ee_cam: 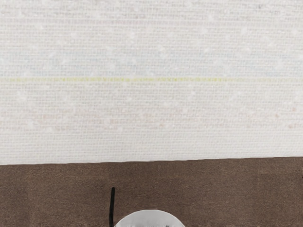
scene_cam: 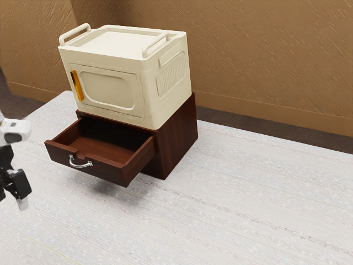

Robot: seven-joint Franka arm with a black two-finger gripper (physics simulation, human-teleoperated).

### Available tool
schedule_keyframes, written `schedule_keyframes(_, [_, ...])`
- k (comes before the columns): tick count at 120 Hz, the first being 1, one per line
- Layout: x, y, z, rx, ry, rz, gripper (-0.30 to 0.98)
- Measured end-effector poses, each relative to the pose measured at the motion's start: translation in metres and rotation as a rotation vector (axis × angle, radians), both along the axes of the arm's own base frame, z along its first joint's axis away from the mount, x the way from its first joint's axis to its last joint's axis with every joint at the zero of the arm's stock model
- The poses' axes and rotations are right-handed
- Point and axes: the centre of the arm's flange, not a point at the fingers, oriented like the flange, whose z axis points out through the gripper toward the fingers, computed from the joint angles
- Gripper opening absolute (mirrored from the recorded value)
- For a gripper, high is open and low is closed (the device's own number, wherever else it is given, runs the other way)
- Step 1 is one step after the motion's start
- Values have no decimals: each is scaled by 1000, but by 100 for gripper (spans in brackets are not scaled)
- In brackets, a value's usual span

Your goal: Push the drawer handle with one arm to close the drawer

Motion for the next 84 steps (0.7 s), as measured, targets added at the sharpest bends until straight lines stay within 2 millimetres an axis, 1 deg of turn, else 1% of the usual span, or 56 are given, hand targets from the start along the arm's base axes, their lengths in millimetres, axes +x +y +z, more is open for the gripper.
schedule_keyframes(5, [6,0,-18,6,-6,2,67])
schedule_keyframes(11, [19,1,-38,15,-23,4,67])
schedule_keyframes(20, [38,5,-53,33,-73,13,66])
schedule_keyframes(39, [60,13,-71,74,-185,23,66])
schedule_keyframes(48, [68,28,-80,73,-217,53,66])
schedule_keyframes(55, [71,37,-82,78,-247,66,66])
schedule_keyframes(69, [77,38,-84,103,-284,47,65])
schedule_keyframes(73, [78,38,-84,107,-291,42,61])
schedule_keyframes(84, [83,38,-85,117,-304,35,35])
